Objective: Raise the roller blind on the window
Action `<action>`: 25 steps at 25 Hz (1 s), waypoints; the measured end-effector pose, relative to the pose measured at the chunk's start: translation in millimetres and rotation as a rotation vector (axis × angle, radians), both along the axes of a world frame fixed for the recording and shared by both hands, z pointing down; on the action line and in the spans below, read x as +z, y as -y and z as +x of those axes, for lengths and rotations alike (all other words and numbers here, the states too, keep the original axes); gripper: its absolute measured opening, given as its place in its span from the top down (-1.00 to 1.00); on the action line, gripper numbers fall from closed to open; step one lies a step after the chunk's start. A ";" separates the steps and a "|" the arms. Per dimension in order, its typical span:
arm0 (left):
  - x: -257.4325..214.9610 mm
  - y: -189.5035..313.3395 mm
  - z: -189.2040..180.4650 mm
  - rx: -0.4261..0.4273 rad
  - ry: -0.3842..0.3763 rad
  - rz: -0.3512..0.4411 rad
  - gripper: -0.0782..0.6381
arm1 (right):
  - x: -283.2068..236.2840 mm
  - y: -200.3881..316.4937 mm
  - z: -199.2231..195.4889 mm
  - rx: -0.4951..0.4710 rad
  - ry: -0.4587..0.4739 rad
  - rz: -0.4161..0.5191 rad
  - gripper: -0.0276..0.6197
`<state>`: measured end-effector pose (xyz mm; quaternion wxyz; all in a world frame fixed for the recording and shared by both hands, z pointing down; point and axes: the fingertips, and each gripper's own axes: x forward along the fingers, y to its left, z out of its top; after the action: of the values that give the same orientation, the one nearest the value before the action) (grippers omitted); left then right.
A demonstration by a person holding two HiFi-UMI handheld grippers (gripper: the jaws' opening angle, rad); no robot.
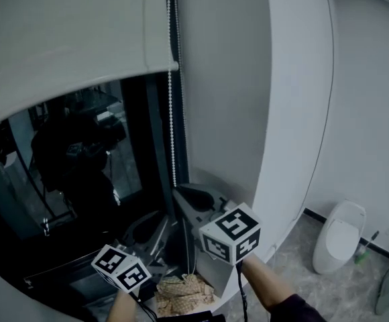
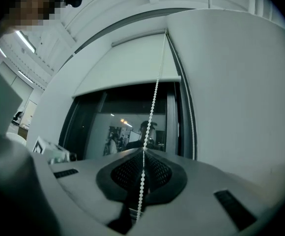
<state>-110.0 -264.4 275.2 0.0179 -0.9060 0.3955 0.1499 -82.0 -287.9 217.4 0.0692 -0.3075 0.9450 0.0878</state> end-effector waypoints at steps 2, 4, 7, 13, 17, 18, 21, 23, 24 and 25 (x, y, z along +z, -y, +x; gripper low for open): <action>-47.8 -1.5 0.9 -0.003 0.001 0.087 0.73 | 23.6 -2.7 -5.7 -0.015 -0.019 -0.034 0.87; -85.9 -0.7 5.4 -0.010 0.018 0.154 0.70 | 46.3 -6.4 -11.0 -0.030 -0.033 -0.066 0.87; -124.6 5.1 11.4 -0.035 0.034 0.207 0.64 | 73.0 -13.3 -14.5 -0.045 -0.043 -0.102 0.87; -158.7 10.2 23.9 -0.038 0.034 0.244 0.64 | 113.8 -27.3 -16.4 -0.066 -0.072 -0.157 0.87; -150.8 5.4 27.2 -0.061 0.055 0.246 0.72 | 138.9 -32.8 -7.5 -0.061 -0.088 -0.216 0.87; -144.9 5.9 27.4 -0.064 0.062 0.240 0.72 | 144.1 -33.7 -5.9 -0.060 -0.101 -0.231 0.87; -124.3 8.7 23.4 -0.079 0.058 0.219 0.73 | 165.4 -33.4 -3.1 -0.061 -0.152 -0.276 0.87; -109.9 10.8 19.4 -0.092 0.052 0.198 0.73 | 179.7 -32.7 -1.6 -0.065 -0.193 -0.291 0.87; -102.8 12.0 17.7 -0.098 0.055 0.188 0.73 | 182.3 -32.7 -0.2 -0.069 -0.203 -0.293 0.87; -95.5 13.4 16.1 -0.104 0.061 0.179 0.73 | 179.5 -31.8 2.3 -0.070 -0.195 -0.289 0.87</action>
<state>-94.0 -277.8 179.8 0.1187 -0.8831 0.4263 0.1557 -79.7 -256.0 396.9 -0.0647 -0.2711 0.9601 -0.0219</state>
